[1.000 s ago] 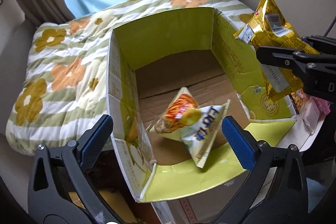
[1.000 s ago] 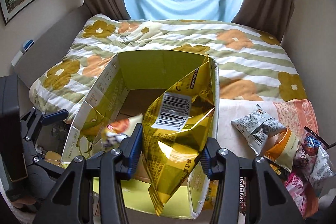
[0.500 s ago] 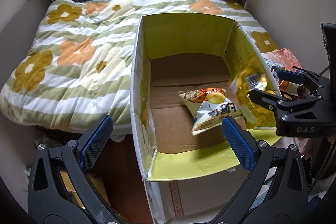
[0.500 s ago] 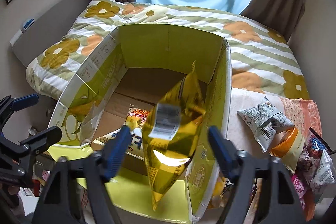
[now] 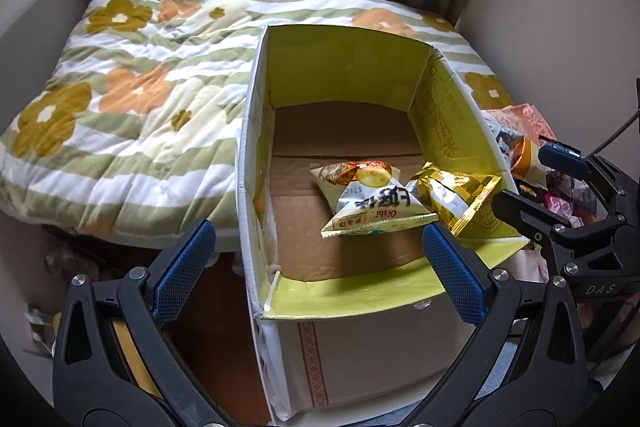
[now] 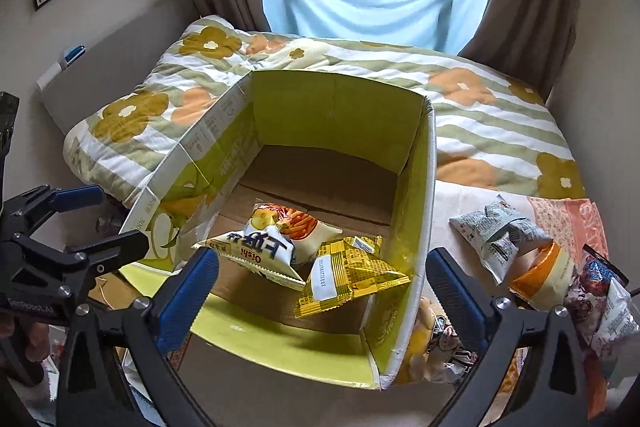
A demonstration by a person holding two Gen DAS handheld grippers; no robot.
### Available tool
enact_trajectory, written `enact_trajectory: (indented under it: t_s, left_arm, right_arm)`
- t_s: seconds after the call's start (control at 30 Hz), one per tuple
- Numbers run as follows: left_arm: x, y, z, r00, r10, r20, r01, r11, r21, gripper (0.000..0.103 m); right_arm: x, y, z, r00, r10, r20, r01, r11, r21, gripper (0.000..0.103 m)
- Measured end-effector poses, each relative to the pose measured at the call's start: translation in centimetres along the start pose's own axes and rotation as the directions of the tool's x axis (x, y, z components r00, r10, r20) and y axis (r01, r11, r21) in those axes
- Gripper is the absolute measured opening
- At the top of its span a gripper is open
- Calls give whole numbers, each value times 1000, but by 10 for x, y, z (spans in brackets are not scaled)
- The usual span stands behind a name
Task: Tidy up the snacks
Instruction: 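Withdraw both tools from the box back toward the snack pile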
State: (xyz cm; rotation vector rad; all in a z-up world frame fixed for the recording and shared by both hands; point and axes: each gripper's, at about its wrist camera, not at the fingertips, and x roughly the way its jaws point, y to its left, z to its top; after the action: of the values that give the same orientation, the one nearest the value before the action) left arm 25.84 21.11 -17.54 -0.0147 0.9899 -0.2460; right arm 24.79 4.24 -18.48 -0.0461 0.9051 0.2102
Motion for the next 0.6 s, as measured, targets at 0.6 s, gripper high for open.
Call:
enact_trajectory:
  t_s: [0.6]
  left_arm:
    - [-27,-89,20,989,-122,84,111,985,129,103]
  right_arm:
    - [-90,-62,-31,985,-104,138,81,983,165,103]
